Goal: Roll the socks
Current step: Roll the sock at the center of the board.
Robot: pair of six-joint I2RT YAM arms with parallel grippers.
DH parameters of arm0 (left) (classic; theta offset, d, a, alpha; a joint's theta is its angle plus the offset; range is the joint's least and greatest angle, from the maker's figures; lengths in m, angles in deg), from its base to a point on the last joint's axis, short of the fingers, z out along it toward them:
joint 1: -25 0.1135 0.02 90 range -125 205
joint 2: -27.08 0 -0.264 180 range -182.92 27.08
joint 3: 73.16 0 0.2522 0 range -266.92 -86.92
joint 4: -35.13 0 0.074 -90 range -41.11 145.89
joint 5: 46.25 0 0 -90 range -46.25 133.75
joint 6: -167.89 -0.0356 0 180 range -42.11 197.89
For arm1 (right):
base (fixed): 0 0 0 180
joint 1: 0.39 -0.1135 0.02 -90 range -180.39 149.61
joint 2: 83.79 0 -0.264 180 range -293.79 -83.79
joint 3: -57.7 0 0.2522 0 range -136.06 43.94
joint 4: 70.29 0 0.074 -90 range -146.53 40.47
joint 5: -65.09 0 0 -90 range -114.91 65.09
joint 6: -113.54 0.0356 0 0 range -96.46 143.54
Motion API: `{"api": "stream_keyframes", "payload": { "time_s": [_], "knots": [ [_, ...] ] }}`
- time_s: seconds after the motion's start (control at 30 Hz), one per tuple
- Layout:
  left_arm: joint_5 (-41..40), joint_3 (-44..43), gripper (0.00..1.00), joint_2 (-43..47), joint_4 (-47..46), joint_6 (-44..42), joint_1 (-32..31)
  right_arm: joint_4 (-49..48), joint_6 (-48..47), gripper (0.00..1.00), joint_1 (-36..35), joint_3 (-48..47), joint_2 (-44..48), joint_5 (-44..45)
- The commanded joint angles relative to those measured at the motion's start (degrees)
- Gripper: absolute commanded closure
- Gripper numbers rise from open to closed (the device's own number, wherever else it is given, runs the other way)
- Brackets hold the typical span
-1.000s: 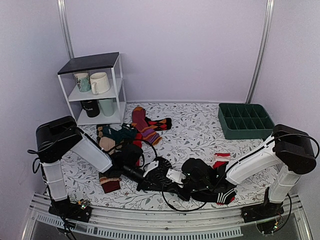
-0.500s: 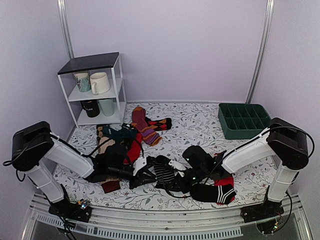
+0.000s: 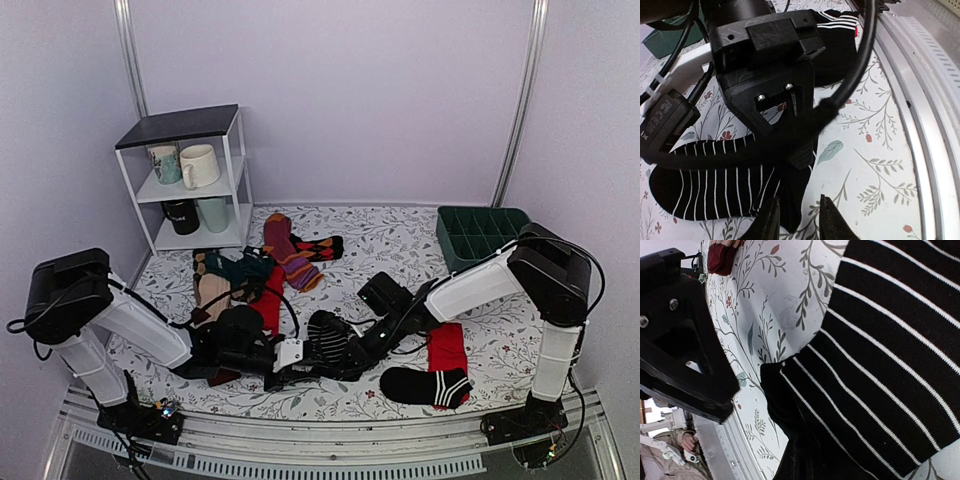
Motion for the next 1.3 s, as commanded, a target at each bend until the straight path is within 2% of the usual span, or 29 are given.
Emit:
{"api": "stream_keyframes", "payload": {
  "time_s": [0.0,0.3,0.6,0.93,1.17,1.27],
  "knots": [
    [-2.79,-4.11,0.71,-3.37,1.71,-4.18,-1.37,11.0,2.46,1.0,1.02,0.67,-4.45,-0.96],
    [-3.66,-8.22,0.68,-7.07,5.55,-6.19,-1.88,14.08,2.22,1.0,1.76,-1.6,-5.77,-3.1],
    [-3.45,-6.9,0.66,-5.79,5.2,-5.25,-4.24,15.3,3.1,0.99,2.47,-2.73,-6.79,-4.18],
    [-4.1,-8.86,0.66,-10.37,5.35,-3.83,-4.73,15.4,3.36,0.98,2.66,-2.91,-7.14,-4.27],
    [-4.48,-9.68,0.69,-11.04,6.32,-3.02,-4.64,15.18,3.45,0.98,2.67,-2.83,-7.23,-4.44],
    [-4.2,-10.13,0.77,-11.1,7.39,-2.6,-4.64,15.18,3.44,0.98,2.68,-2.77,-7.17,-4.44]
  ]
}}
